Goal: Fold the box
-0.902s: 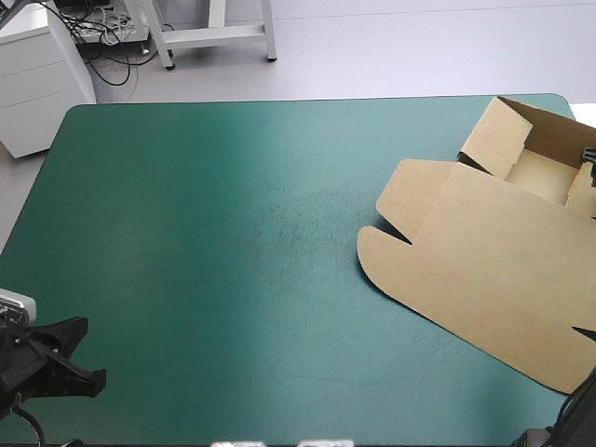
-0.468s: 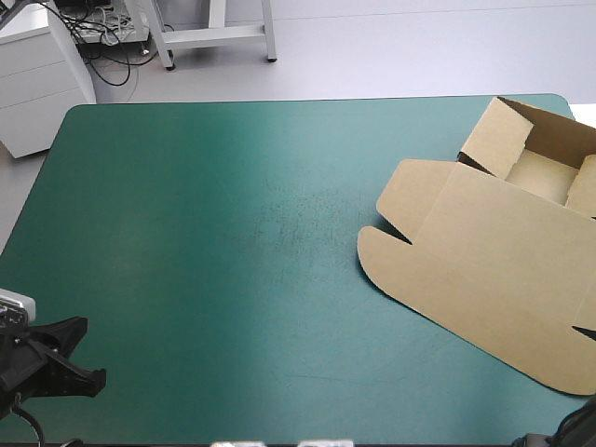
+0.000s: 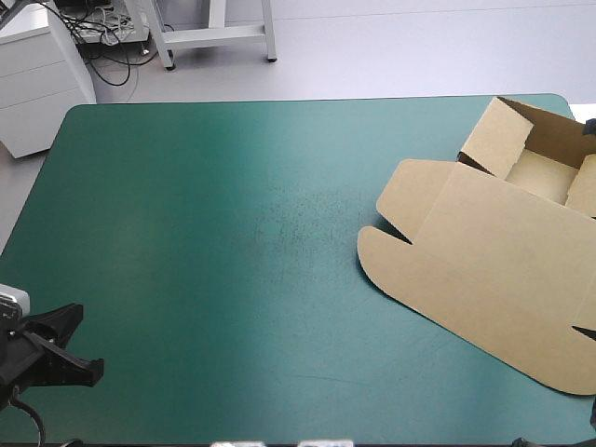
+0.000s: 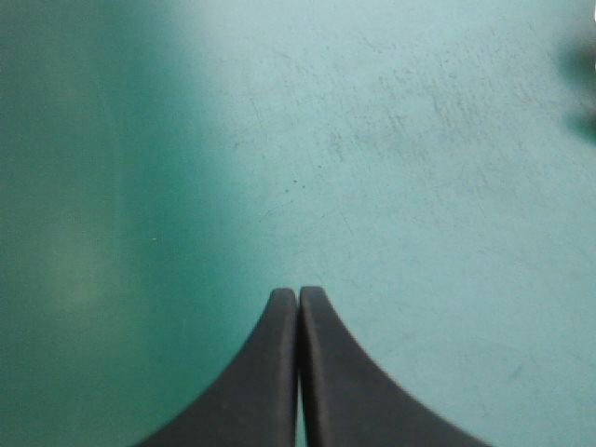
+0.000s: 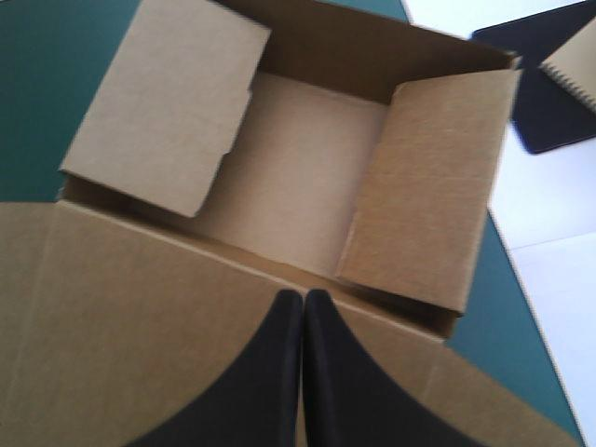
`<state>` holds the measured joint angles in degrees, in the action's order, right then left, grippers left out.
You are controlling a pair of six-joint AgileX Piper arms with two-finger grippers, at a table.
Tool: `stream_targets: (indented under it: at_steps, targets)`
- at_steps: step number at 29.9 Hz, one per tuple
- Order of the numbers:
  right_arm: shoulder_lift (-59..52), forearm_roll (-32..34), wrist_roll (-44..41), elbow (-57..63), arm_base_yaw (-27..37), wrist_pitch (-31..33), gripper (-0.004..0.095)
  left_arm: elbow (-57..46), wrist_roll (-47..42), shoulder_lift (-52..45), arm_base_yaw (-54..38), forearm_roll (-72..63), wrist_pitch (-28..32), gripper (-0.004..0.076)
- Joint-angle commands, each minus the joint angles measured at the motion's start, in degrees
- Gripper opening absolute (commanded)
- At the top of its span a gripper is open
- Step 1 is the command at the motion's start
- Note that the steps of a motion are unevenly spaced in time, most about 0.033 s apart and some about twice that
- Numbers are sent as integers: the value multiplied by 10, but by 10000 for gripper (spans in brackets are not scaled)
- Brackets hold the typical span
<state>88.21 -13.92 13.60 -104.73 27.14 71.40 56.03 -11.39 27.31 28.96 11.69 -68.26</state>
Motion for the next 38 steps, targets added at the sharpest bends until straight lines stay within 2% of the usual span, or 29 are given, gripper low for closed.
stream_targets:
  at_steps: [1,4,8,12,17,21,29,38]
  targets:
    - [-59,-63,58,43,2,2,-18,11,2,5,-1,8,47,-32]
    - [-102,-82,65,91,2,1,-18,-3,16,5,-1,12,51,-32]
    - [-173,-119,86,141,-16,-25,-18,-46,22,-7,-1,-3,100,-32]
    - [-244,-120,86,175,-108,-64,-18,-86,25,-36,-1,-27,149,-32]
    - [-315,-118,87,224,-244,-101,-18,-116,25,-70,-1,-35,150,-32]
    - [-369,-110,103,278,-298,-110,-18,-136,45,-96,-1,-38,150,-32]
    - [-523,-45,104,466,-302,-227,-18,-181,60,-173,-1,-84,176,-32]
    - [-688,-44,102,642,-302,-320,-18,-233,60,-243,-1,-100,185,-32]
